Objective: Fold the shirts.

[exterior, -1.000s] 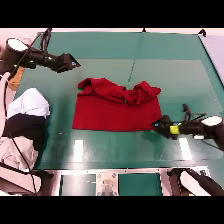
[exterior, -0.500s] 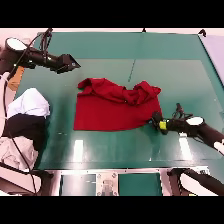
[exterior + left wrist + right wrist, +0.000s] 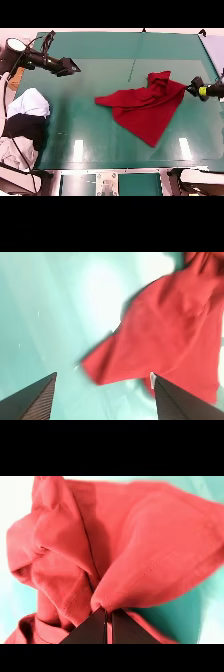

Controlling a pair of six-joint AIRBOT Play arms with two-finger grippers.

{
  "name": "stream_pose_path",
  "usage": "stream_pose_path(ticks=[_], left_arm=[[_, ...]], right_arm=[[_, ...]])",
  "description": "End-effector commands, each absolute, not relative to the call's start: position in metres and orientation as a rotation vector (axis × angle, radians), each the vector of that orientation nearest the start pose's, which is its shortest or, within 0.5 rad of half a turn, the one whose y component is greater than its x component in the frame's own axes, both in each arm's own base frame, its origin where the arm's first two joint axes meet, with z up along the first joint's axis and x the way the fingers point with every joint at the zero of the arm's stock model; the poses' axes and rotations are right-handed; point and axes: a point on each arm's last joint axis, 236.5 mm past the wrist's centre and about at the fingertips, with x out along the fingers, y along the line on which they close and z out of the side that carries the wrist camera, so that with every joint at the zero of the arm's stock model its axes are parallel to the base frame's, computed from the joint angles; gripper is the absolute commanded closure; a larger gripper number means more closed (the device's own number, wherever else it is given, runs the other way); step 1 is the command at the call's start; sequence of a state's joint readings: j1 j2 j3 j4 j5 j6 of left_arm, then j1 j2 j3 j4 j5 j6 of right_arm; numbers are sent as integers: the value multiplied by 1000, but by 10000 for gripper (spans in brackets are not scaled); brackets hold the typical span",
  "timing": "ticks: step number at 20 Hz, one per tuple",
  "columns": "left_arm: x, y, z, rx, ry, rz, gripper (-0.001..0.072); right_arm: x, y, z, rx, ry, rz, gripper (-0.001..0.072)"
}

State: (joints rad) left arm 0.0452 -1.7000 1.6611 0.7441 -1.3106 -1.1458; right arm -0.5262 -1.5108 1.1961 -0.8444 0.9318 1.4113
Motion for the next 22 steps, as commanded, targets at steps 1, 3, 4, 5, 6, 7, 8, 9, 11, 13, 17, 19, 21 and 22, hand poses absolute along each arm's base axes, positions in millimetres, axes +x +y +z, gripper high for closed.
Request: stream_pose_path(ticks=[1,3,4,5,6,7,8,9,11,13,17,19,21,22], left_arm=[[466,-152,43,-382,1186,-738,34],[454,-173,18,-385,1229,-743,34],[452,-188,4,-370,1222,-738,34],[455,-202,-9,-342,1191,-729,34],[460,-215,-20,-310,1149,-715,34],[466,-230,-30,-278,1111,-708,34],[470,-245,-40,-265,1095,-708,35],[470,-259,-48,-259,1092,-714,35],[467,-282,-63,-243,1112,-745,34],[473,-293,-63,-230,1097,-761,34],[491,-301,-39,-195,1032,-805,34],[490,-304,-36,-195,1034,-821,34],[488,-305,-36,-200,1043,-829,34],[486,-306,-36,-201,1048,-834,34]], right_arm=[[486,-113,-31,855,1081,-15,682],[494,-96,-33,835,1109,27,450],[492,-92,-31,832,1116,38,430],[488,-91,-27,837,1128,46,435],[480,-91,-23,852,1152,49,452],[466,-92,-20,859,1191,51,464],[449,-92,-18,854,1237,55,465],[427,-90,-19,849,1286,47,501],[371,-93,-30,843,1375,-39,520],[312,-88,-40,877,1441,-145,481],[223,-29,-55,1025,1541,-234,319],[191,4,-75,1031,1616,-217,296],[175,35,-97,1059,1665,-179,296],[171,48,-105,1059,1674,-159,297]])
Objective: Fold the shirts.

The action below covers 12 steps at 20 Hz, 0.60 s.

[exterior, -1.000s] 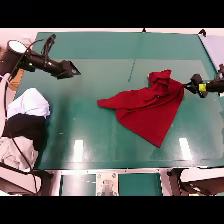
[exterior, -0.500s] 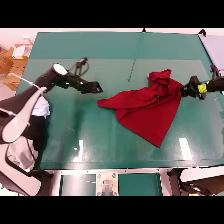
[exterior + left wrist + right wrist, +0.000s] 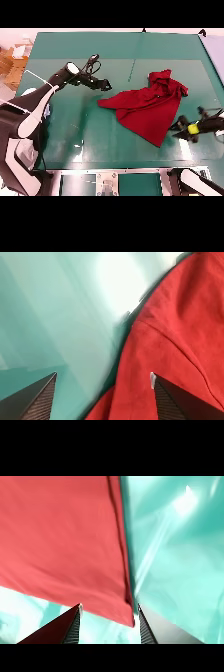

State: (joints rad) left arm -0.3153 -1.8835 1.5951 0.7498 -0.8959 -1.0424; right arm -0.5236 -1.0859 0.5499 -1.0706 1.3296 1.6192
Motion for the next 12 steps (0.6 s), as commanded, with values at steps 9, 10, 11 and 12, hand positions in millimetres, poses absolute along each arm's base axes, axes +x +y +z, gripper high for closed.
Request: stream_pose_path(ticks=[9,10,11,12], left_arm=[[471,-338,-54,-255,1082,-890,34],[472,-341,-55,-254,1076,-888,34],[471,-343,-55,-252,1073,-889,34],[471,-344,-55,-256,1073,-890,34]], right_arm=[[178,39,-128,768,1644,-118,695],[173,7,-125,699,1672,-236,695],[172,-27,-120,647,1665,-367,695],[176,-59,-112,625,1627,-487,695]])
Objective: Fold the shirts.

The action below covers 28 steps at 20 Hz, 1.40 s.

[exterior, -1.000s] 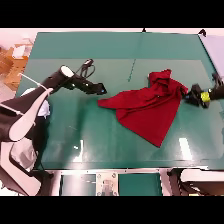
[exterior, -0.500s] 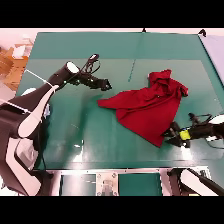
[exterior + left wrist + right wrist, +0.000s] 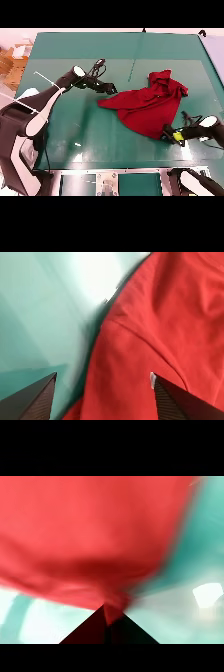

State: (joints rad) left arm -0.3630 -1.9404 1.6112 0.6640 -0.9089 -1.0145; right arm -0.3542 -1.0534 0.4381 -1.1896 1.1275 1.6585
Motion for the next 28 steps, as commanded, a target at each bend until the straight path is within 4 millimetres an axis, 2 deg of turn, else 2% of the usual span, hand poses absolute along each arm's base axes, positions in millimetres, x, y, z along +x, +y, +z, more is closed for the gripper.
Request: stream_pose_path(ticks=[1,3,6,7,10,12,13,14,15,16,17,19,20,21,23,24,26,28], left_arm=[[472,-345,-54,-261,1070,-889,34],[475,-348,-53,-287,1061,-883,34],[468,-364,-57,-339,1087,-922,34],[458,-375,-61,-332,1117,-962,35],[403,-408,-78,-249,1248,-1130,35],[396,-419,-85,-227,1249,-1141,36],[399,-423,-84,-234,1234,-1132,114],[403,-426,-80,-258,1218,-1128,368],[408,-427,-77,-259,1199,-1124,575],[414,-429,-70,-254,1171,-1121,652],[423,-431,-63,-251,1137,-1116,684],[438,-428,-43,-224,1084,-1122,680],[443,-417,-31,-199,1087,-1131,680],[448,-397,-18,-155,1104,-1126,680],[460,-341,4,-104,1157,-1050,681],[464,-314,17,-112,1178,-1018,681],[466,-259,50,-156,1199,-965,681],[469,-201,87,-202,1177,-862,681]], right_arm=[[186,-76,-103,645,1577,-532,695],[202,-92,-91,688,1513,-556,695],[207,-89,-93,691,1530,-525,694],[207,-86,-97,704,1542,-517,695],[207,-83,-104,711,1569,-498,695],[210,-79,-105,728,1566,-479,694],[213,-75,-105,734,1562,-457,694],[213,-75,-104,736,1562,-455,694],[213,-75,-104,736,1563,-456,694],[213,-75,-104,737,1563,-456,694],[212,-74,-104,737,1567,-455,694],[211,-73,-104,726,1576,-441,695],[211,-73,-102,727,1580,-440,694],[213,-75,-98,726,1576,-438,694],[227,-71,-85,747,1553,-399,695],[241,-60,-73,783,1521,-323,695],[284,-29,-37,878,1381,-115,695],[321,0,16,949,1221,102,695]])
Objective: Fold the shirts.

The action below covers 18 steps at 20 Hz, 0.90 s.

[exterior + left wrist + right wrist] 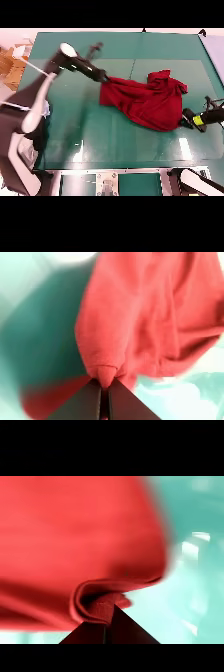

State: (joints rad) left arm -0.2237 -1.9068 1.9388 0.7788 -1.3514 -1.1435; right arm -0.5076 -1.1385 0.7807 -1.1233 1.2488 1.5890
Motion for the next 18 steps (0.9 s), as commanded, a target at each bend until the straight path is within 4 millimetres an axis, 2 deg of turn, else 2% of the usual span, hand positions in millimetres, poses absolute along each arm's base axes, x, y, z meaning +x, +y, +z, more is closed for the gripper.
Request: stream_pose_path(ticks=[1,4,5,7,9,10,11,12,13,14,15,16,18], left_arm=[[468,-175,104,-234,1157,-808,681],[452,-108,166,-297,1038,-662,681],[447,-89,196,-308,957,-609,681],[434,-65,278,-372,725,-527,681],[406,-61,382,-441,404,-529,680],[383,-63,434,-446,235,-535,680],[357,-67,475,-404,90,-540,679],[327,-73,511,-351,-40,-539,680],[298,-81,536,-318,-130,-545,679],[270,-89,556,-288,-207,-551,679],[246,-96,569,-259,-264,-559,679],[228,-100,578,-237,-305,-558,679],[205,-106,588,-208,-352,-553,679]], right_arm=[[333,11,46,956,1157,203,695],[356,33,140,946,964,428,695],[361,38,176,932,885,482,695],[365,42,268,877,661,582,695],[354,39,368,774,392,645,695],[343,37,413,722,269,645,695],[329,35,456,655,147,624,695],[314,34,491,588,44,593,695],[295,36,524,517,-53,560,695],[277,41,550,454,-134,529,695],[263,44,567,402,-189,498,695],[254,47,576,359,-220,469,695],[248,46,578,315,-229,420,695]])
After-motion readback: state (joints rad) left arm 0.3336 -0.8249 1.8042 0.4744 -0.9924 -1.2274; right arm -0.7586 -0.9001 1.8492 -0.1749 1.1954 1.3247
